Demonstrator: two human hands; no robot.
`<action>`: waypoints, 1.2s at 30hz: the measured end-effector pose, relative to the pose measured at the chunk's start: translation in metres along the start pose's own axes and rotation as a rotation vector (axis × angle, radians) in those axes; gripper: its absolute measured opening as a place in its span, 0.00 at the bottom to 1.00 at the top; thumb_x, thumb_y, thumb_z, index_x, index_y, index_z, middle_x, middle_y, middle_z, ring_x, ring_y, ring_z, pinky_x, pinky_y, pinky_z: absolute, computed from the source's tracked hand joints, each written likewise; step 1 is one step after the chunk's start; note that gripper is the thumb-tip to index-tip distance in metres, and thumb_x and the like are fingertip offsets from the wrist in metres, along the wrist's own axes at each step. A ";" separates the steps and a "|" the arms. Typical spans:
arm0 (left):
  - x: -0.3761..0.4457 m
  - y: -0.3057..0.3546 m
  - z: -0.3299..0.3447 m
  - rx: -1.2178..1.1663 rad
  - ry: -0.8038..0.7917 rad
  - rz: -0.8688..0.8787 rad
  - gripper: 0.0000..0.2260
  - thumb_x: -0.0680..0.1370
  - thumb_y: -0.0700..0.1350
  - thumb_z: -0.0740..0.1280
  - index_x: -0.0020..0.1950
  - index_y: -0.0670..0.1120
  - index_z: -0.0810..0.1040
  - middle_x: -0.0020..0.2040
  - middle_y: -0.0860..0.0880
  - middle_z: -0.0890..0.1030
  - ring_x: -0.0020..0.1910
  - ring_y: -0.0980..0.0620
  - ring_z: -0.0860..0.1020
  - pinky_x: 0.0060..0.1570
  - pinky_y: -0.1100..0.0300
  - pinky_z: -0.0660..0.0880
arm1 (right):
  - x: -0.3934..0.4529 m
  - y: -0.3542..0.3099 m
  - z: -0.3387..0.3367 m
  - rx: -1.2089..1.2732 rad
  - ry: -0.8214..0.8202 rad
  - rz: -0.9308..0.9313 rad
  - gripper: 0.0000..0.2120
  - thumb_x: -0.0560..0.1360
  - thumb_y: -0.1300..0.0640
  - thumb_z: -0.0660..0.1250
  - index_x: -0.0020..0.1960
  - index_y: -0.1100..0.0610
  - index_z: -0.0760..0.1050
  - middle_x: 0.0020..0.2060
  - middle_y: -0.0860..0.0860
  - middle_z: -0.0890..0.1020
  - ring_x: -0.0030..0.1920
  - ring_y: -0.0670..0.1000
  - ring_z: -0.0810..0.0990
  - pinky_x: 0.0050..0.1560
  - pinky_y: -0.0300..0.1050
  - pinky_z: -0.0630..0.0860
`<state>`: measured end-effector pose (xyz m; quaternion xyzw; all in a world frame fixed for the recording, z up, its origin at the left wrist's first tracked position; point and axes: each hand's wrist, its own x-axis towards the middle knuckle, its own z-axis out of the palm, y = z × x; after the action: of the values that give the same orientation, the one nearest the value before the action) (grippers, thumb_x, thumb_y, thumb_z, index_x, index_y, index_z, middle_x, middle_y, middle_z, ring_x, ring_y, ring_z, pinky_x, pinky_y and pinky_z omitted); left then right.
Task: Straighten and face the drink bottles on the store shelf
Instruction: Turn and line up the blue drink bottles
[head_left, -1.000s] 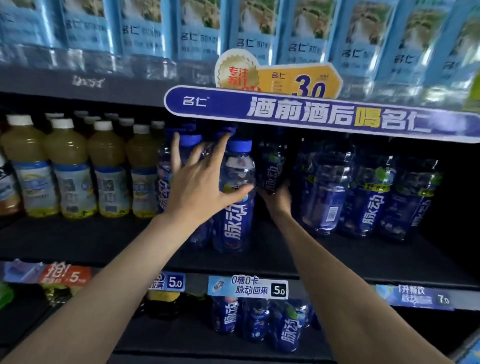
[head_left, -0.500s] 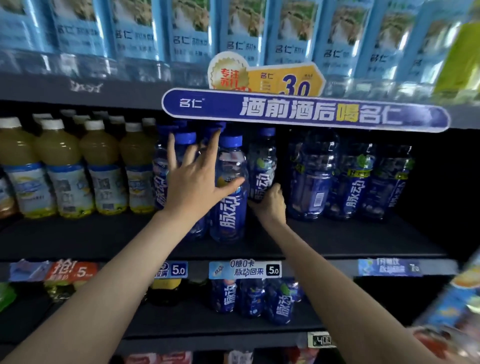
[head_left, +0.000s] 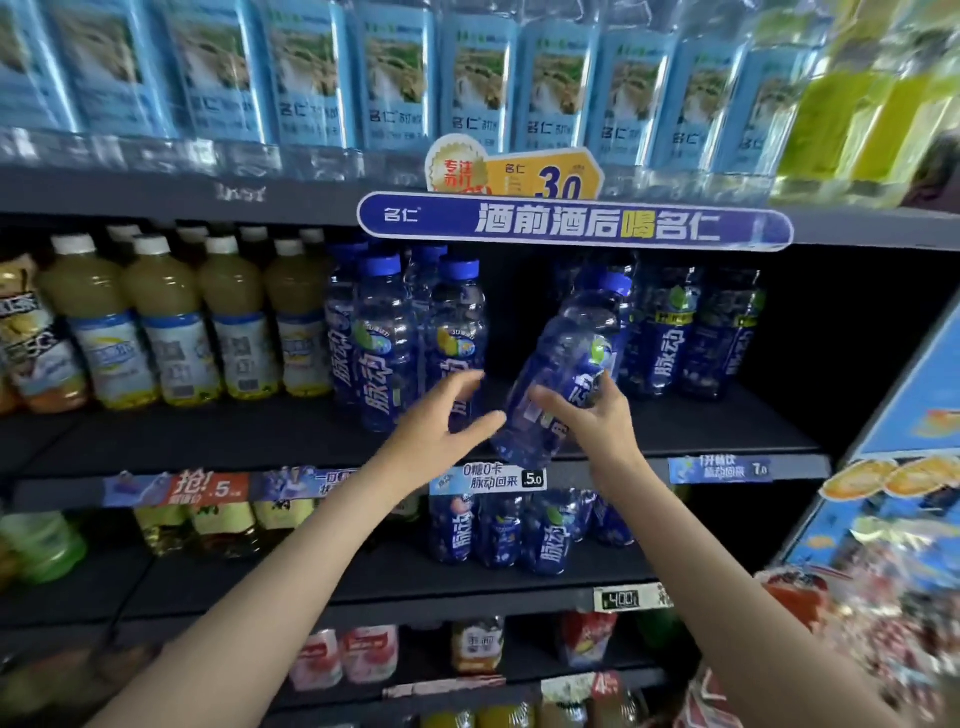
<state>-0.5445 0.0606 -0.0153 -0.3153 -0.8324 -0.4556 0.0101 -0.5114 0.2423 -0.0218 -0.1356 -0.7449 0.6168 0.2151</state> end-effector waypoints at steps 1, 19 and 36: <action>-0.002 0.004 0.001 -0.119 -0.095 -0.101 0.23 0.76 0.51 0.66 0.70 0.51 0.66 0.65 0.55 0.72 0.64 0.60 0.69 0.64 0.64 0.64 | -0.004 -0.003 0.000 0.080 -0.027 0.032 0.21 0.68 0.48 0.76 0.53 0.56 0.70 0.41 0.52 0.76 0.43 0.53 0.75 0.44 0.47 0.72; -0.051 0.036 -0.045 -0.254 -0.003 -0.092 0.27 0.69 0.50 0.74 0.65 0.51 0.68 0.62 0.53 0.73 0.56 0.57 0.76 0.53 0.66 0.73 | -0.050 -0.051 0.016 0.696 -0.209 0.295 0.24 0.68 0.54 0.75 0.60 0.63 0.75 0.49 0.58 0.84 0.47 0.54 0.85 0.42 0.48 0.82; -0.061 0.058 -0.050 0.138 0.342 0.290 0.34 0.62 0.48 0.80 0.65 0.51 0.69 0.54 0.60 0.68 0.58 0.58 0.68 0.55 0.68 0.63 | -0.060 -0.075 0.010 0.726 -0.333 0.465 0.39 0.57 0.50 0.79 0.64 0.65 0.72 0.56 0.62 0.81 0.52 0.59 0.83 0.39 0.49 0.82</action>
<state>-0.4780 0.0138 0.0390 -0.3484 -0.7936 -0.4383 0.2380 -0.4588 0.1903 0.0411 -0.1141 -0.4551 0.8829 -0.0182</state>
